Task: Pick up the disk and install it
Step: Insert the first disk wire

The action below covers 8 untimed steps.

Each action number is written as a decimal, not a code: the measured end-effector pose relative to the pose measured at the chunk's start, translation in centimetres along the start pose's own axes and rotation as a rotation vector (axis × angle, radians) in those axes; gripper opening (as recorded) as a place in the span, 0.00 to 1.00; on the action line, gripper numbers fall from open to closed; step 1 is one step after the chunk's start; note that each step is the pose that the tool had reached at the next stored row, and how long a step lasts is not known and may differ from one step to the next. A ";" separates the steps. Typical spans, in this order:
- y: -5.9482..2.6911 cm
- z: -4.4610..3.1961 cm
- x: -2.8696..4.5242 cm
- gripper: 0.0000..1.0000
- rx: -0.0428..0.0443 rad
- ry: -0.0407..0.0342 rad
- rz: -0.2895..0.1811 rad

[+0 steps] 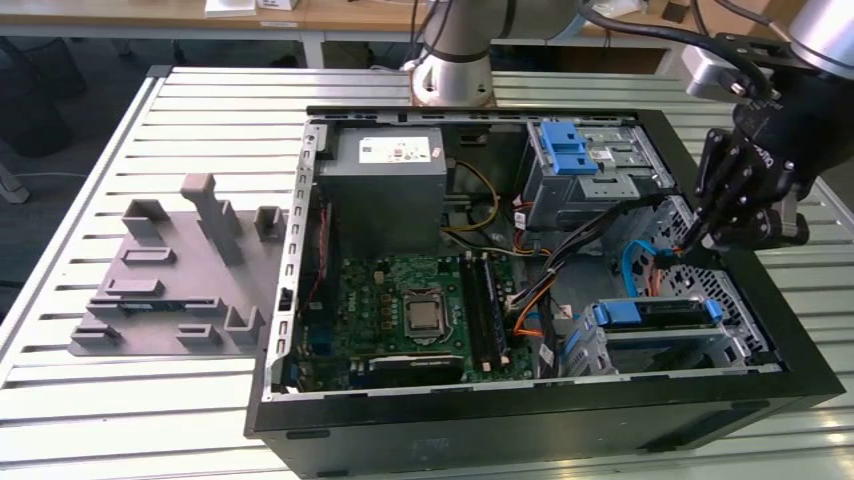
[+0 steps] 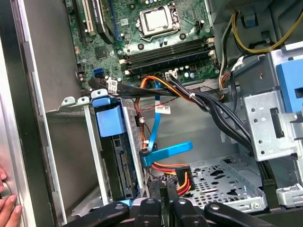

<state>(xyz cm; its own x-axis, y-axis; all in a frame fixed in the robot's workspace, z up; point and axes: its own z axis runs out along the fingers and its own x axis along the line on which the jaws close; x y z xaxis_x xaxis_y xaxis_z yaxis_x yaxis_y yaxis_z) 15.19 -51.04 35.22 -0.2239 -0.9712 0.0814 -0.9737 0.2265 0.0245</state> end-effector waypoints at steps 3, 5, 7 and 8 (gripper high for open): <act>0.09 0.01 0.10 0.16 0.0030 0.0005 -0.027; 0.12 0.02 0.15 0.16 0.0053 0.0012 -0.053; 0.31 0.06 0.42 0.16 0.0075 0.0009 -0.057; 0.40 0.08 0.58 0.16 0.0088 0.0007 -0.059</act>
<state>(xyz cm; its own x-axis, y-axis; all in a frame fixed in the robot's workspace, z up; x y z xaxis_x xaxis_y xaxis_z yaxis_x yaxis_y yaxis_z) 14.66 -51.51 35.20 -0.1666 -0.9827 0.0808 -0.9855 0.1687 0.0205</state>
